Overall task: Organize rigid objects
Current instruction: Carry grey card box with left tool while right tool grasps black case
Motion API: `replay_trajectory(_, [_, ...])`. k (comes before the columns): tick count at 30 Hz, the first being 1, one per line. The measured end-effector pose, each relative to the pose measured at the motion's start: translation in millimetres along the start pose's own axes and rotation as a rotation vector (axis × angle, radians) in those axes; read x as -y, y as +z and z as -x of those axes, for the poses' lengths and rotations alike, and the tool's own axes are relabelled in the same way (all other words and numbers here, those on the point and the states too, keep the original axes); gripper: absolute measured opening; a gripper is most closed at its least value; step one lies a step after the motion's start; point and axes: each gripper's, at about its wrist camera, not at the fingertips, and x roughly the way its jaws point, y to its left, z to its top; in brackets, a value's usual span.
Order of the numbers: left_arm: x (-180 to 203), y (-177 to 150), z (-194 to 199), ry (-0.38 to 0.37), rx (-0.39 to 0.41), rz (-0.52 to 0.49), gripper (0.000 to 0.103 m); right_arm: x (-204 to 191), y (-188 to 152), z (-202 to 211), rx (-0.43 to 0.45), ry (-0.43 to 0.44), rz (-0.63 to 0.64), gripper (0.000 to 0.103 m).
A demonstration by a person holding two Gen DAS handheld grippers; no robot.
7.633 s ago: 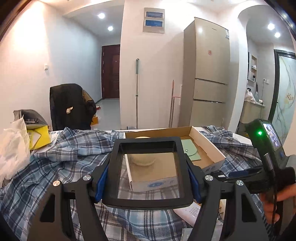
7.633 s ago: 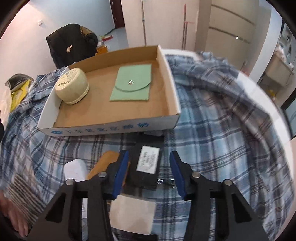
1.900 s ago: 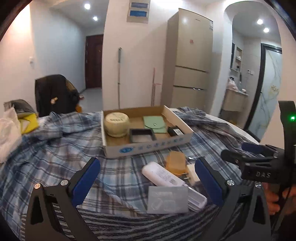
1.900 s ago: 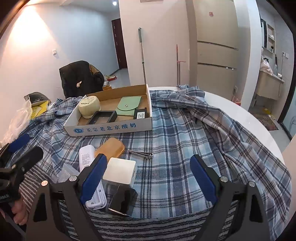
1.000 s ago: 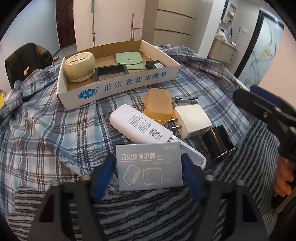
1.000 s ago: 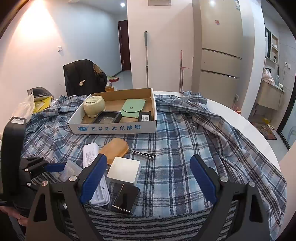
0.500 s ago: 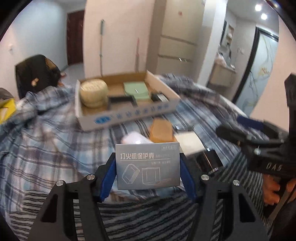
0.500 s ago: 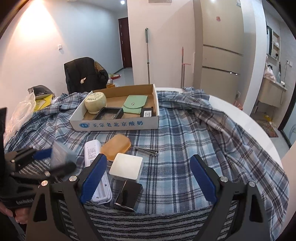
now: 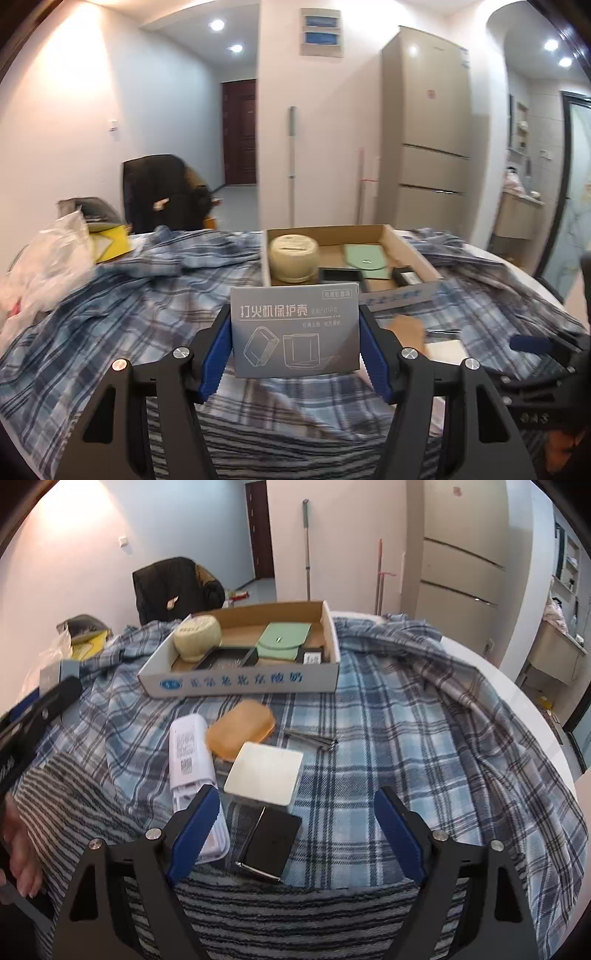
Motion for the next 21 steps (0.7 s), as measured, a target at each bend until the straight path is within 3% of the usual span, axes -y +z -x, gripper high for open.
replay_trajectory(3, [-6, 0, -6, 0.013, -0.031, 0.026, 0.066, -5, -3, -10, -0.048, -0.002, 0.028, 0.072])
replay_trajectory(8, [-8, -3, -9, 0.013, -0.048, 0.033, 0.066, -11, -9, -26, -0.130, 0.007, 0.057, 0.036])
replay_trajectory(13, [0, -4, -7, 0.019, -0.021, -0.002, 0.066, -13, -10, -25, -0.123, 0.024, 0.072, 0.032])
replay_trajectory(19, [-2, -4, -8, 0.017, -0.035, 0.011, 0.066, -19, -14, -26, -0.150, -0.019, 0.119, 0.034])
replay_trajectory(21, [-1, -5, -8, 0.016, -0.034, 0.011, 0.066, -18, -13, -25, -0.150, -0.015, 0.114, 0.029])
